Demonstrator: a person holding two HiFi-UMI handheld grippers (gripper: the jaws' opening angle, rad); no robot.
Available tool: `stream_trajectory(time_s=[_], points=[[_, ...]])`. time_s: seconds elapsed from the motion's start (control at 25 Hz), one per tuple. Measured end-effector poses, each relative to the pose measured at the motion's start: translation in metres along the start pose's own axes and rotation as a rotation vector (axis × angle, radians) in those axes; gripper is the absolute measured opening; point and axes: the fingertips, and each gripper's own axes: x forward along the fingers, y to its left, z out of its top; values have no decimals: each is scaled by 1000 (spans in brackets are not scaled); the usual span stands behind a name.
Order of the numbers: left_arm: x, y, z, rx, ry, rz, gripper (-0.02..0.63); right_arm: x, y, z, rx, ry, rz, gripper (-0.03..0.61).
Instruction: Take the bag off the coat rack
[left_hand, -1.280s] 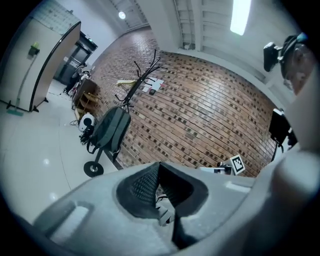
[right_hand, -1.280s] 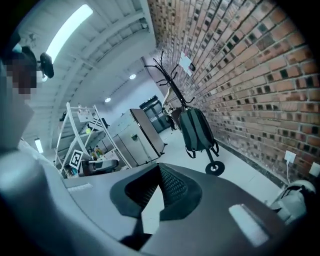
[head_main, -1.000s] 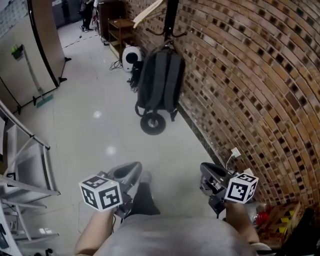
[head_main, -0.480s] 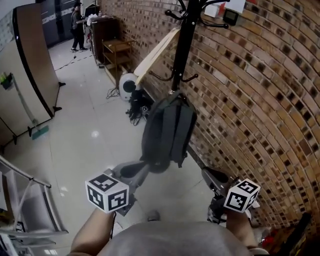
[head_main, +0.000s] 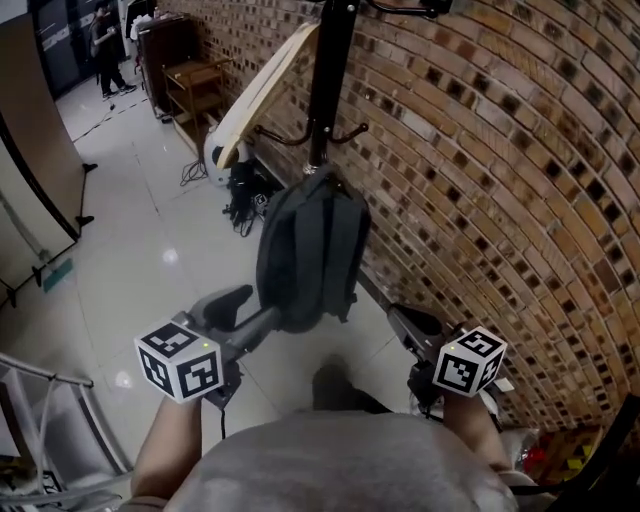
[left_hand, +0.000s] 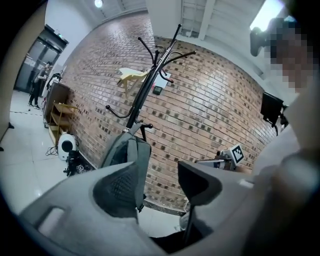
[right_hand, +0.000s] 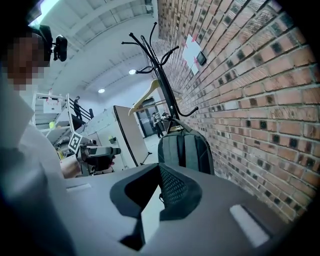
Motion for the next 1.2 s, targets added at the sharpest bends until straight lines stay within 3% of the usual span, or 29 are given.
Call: stream_trajectory(time_s=[0.16,0.2,0.36,0.56,0.68,0.76,0.92,1.2], points=[[22,24,14,19,-4,50,301,25,-29,20,-18,-22,8,-1],[28,29,16,27,-1,55,318,31,-36,27,-21,-33,13,53],[58,48,23,59,56,47,398,61,-62,53,-69,-41,47,156],[97,89,34,65,88,102,428,105,-93,72,-162,0,93,310],[117,116,34,55,127,138,472,134,-115,73,-177,55,110,366],[129,128,29,40,157,145,505,152,-132,64,-156,108,110,376],[152,143,25,8,164,153,511,180,-153,52,-142,167,126,404],[172,151,4,-43,209,139,511,212,-150,38,-129,212,242,460]])
